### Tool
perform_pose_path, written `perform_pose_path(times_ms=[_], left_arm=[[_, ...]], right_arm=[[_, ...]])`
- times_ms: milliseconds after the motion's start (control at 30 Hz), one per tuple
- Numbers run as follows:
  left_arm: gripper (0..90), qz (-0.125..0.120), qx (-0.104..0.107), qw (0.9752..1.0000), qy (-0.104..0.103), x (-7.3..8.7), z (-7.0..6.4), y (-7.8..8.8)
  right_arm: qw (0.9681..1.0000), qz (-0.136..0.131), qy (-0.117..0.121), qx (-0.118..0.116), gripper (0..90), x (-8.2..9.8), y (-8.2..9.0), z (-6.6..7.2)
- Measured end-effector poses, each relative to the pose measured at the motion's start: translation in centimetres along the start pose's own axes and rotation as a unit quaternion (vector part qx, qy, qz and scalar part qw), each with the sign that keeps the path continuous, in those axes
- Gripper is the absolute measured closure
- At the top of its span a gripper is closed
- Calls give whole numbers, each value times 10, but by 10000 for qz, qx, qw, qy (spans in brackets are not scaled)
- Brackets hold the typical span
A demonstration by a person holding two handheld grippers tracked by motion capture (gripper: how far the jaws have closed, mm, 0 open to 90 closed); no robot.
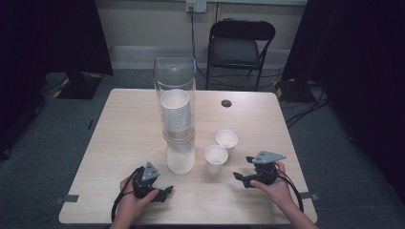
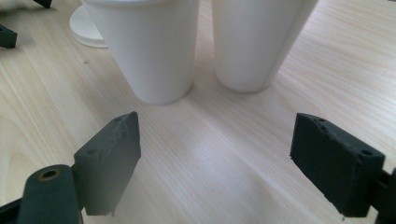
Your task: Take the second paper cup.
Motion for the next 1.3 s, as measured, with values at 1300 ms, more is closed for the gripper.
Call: perform_pose_path(times_ms=[1300], left_arm=[[102, -6, 1, 10000, 13, 0, 0, 0]], right_arm=[[9986, 187, -349, 342, 148, 56, 63, -41]])
Point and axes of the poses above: each handheld gripper's, and its own axes: y roughly backward along the jaws, x roughly out of its underside, z roughly to its left, the point moved 1 cm from there along -y, roughly forward along the jaws, and after that the axes turned 6 degrees about -z, right-handed, at the moved point
